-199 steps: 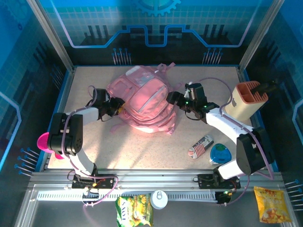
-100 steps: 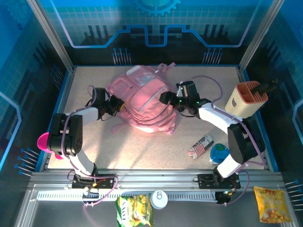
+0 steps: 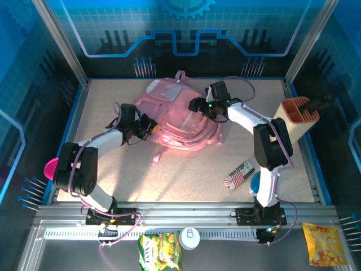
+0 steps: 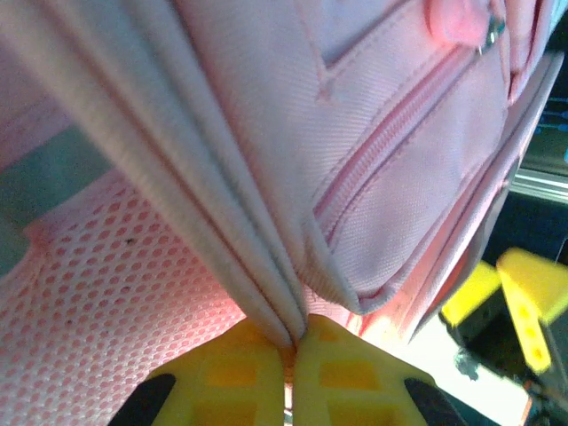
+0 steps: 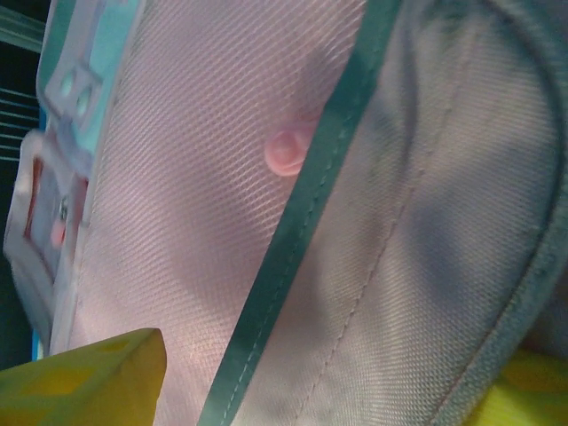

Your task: Pack the student bag

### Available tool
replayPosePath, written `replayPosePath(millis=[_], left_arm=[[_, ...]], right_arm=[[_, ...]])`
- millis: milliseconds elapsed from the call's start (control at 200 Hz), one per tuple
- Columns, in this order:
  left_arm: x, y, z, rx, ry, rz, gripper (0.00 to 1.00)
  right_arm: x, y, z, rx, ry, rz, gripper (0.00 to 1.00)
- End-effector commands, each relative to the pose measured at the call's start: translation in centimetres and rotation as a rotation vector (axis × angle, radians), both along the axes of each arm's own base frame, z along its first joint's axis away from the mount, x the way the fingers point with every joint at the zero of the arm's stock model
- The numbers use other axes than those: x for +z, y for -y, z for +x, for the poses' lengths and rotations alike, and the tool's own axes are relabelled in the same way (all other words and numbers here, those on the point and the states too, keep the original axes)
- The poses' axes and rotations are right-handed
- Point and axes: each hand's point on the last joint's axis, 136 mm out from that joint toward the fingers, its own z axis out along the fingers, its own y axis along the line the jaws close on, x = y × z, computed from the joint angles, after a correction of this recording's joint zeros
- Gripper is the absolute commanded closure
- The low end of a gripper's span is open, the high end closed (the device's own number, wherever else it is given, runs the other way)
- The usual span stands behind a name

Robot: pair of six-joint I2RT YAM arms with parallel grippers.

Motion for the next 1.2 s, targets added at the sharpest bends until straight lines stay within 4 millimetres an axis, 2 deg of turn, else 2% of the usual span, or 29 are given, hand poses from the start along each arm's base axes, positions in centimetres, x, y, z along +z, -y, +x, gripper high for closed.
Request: replayPosePath(millis=[0,155,260,375,510,695,780,840,950,1106,1196], left_arm=[[4.5,3.3,-0.1,-0.098,0.08,-0.093,0.96],[4.3,3.8,0.1,-0.095,0.077,-0.1,0.97],[4.2,4.1,0.3,-0.098,0.074,-0.11,0.98],[4.1,4.3,0.6,-0.102,0.074,-0.111,0.98],[4.3,4.4,1.0,-0.104,0.082,-0.106,0.99],[4.6,5.1,1.3,-0.12,0.081,-0.115,0.99],[4.7,6.0,1.3,-0.137,0.08,-0.119,0.99],[4.8,6.8,1.3,-0.151,0.079,-0.125,0.99],[4.9,8.0,1.5,-0.168,0.083,-0.134,0.99],[5.4,9.0,1.7,-0.182,0.091,-0.146,0.99],[5.6,9.3,1.8,-0.188,0.094,-0.148,0.99]], right_arm=[[1.4,0.1,1.1,0.057,0.049,-0.025,0.24],[2.5,3.1,0.3,0.007,0.07,-0.121,0.21],[3.6,4.9,-1.7,-0.026,0.092,-0.19,0.19],[4.5,5.2,-4.4,-0.025,0.121,-0.248,0.19],[4.3,2.9,-7.6,0.013,0.143,-0.287,0.21],[4.2,-3.4,-11.2,0.075,0.191,-0.213,0.27],[4.2,-6.6,-12.3,0.103,0.213,-0.146,0.34],[3.9,-7.9,-12.9,0.105,0.212,-0.125,0.4],[3.2,-9.1,-13.1,0.092,0.217,-0.112,0.51],[1.1,-7.9,-12.4,0.007,0.202,-0.176,0.59],[0.1,-7.8,-12.1,0.001,0.185,-0.193,0.61]])
